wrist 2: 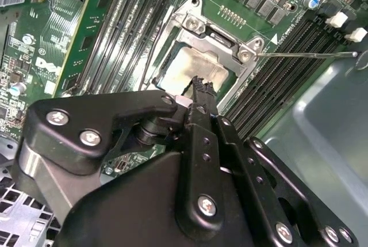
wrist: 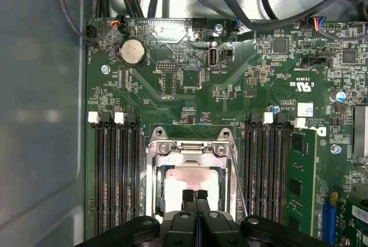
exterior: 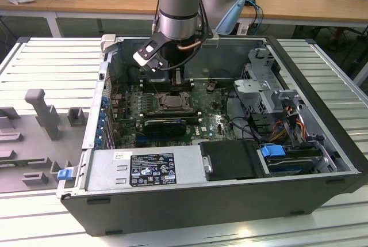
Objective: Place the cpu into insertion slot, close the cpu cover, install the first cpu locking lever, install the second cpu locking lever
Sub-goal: 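Install the first cpu locking lever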
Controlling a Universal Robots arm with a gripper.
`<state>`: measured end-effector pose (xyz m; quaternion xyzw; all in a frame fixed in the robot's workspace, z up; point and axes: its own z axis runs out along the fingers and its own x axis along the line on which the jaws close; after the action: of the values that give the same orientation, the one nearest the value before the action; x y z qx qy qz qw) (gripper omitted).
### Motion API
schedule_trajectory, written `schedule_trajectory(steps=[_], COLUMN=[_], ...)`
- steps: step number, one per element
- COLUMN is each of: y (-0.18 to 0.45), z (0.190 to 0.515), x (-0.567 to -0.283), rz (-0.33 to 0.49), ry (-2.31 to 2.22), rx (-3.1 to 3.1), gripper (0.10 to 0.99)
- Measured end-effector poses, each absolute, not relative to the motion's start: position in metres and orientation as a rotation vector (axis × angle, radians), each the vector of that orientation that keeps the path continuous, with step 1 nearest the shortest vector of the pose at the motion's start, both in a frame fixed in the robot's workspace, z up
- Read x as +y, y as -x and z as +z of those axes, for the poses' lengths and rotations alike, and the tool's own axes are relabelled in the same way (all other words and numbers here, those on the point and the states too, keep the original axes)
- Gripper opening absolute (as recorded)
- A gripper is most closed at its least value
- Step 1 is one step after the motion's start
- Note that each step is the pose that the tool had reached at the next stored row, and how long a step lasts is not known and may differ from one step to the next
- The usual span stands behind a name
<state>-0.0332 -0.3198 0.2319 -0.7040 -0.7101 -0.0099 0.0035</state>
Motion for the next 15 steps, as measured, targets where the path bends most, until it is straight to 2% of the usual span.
schedule_trajectory(steps=[15], y=[0.0332], z=[0.2393], x=[-0.3198], rz=[-0.031], ry=[2.207], rx=[-2.226], gripper=[0.106])
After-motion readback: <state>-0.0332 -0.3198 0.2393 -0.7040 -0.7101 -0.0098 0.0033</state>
